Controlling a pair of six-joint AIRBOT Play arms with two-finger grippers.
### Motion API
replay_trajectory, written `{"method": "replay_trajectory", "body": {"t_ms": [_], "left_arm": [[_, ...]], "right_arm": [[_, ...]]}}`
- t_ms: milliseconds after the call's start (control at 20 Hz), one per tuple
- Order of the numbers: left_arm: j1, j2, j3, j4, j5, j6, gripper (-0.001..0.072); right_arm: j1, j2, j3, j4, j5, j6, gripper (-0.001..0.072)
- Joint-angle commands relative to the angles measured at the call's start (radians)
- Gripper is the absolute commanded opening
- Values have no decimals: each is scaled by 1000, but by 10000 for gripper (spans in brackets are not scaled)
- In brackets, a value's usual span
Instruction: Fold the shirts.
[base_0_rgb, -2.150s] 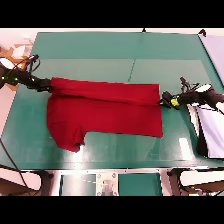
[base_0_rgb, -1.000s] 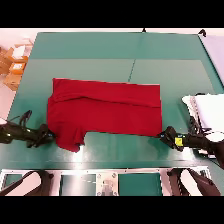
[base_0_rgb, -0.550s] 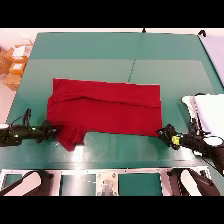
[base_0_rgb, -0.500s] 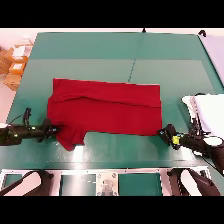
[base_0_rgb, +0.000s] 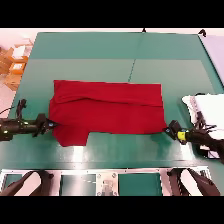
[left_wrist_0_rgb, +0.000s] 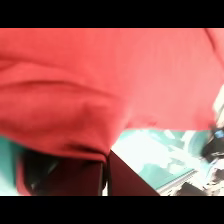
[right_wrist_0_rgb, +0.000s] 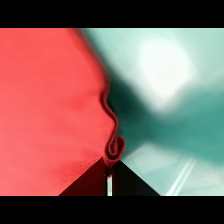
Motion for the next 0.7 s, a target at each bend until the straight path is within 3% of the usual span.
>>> {"method": "replay_trajectory", "body": {"t_ms": [0,100,250,400,650], "left_arm": [[0,151,8,126,-99,-110,20],[0,187,8,142,-116,-149,20],[0,189,47,69,-143,-157,20],[0,175,140,2,-109,-157,20],[-104,-22,350,-41,16,-132,21]], "right_arm": [[-29,14,153,-217,198,106,14],[-29,14,204,-247,250,127,14],[-29,13,264,-166,252,127,15],[10,-19,338,-101,176,120,15],[161,-270,529,-93,46,144,15]]}}
